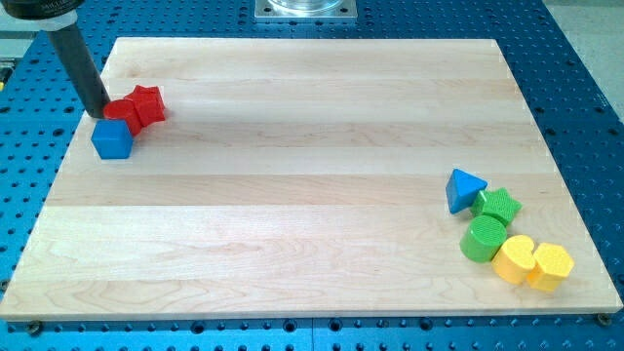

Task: Move the cube diagonal to the red star

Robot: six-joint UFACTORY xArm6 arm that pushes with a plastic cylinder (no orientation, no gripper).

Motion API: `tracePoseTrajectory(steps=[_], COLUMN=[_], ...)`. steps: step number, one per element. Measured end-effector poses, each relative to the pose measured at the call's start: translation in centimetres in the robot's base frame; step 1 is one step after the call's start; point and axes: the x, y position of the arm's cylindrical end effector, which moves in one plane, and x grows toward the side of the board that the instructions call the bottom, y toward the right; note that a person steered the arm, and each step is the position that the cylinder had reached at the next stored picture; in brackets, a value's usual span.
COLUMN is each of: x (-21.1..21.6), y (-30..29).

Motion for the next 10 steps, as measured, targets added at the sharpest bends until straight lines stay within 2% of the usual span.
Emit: tracePoseTrajectory(steps=[1, 2, 3, 4, 5, 6, 7, 9, 10], x=[0.1, 0.1, 2.4, 7.0, 9.8, 13.2, 10.7, 4.9, 3.8], y=[4.7, 12.5, 16.7, 13.4, 9.0, 3.1, -2.6, 6.2, 5.7])
